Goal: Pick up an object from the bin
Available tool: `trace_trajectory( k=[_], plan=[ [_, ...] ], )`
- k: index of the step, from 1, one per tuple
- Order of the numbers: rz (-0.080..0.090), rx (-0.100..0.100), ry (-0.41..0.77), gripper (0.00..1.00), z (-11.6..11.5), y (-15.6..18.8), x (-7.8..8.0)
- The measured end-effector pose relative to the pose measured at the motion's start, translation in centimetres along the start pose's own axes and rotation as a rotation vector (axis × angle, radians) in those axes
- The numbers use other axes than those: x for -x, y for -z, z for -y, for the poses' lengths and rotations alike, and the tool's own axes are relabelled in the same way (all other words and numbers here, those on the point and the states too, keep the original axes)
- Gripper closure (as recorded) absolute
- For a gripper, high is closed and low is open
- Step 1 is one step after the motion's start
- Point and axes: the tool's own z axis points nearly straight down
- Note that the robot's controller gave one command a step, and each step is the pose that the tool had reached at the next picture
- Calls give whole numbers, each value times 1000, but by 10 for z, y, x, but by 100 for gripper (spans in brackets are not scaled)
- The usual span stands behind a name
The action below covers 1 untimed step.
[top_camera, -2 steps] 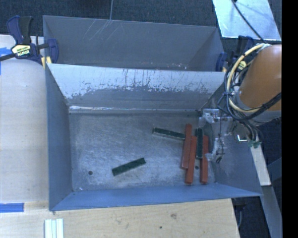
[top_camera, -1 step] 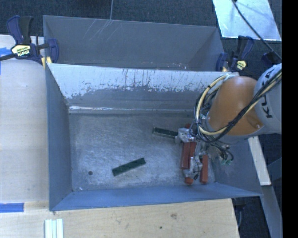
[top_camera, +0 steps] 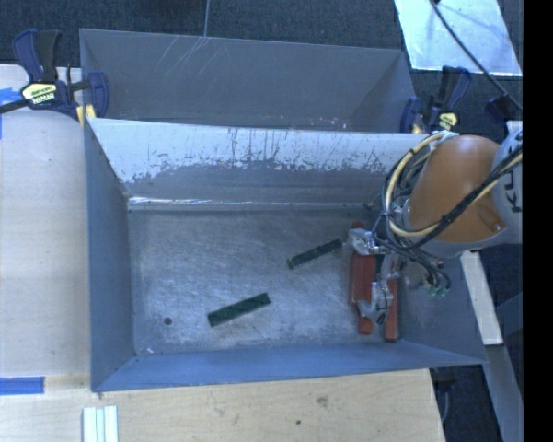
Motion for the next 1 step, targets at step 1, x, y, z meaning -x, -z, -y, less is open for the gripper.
trace_trajectory(
  k=[1],
  plan=[
    [4, -3, 309, 0, -5, 41, 33]
  ],
)
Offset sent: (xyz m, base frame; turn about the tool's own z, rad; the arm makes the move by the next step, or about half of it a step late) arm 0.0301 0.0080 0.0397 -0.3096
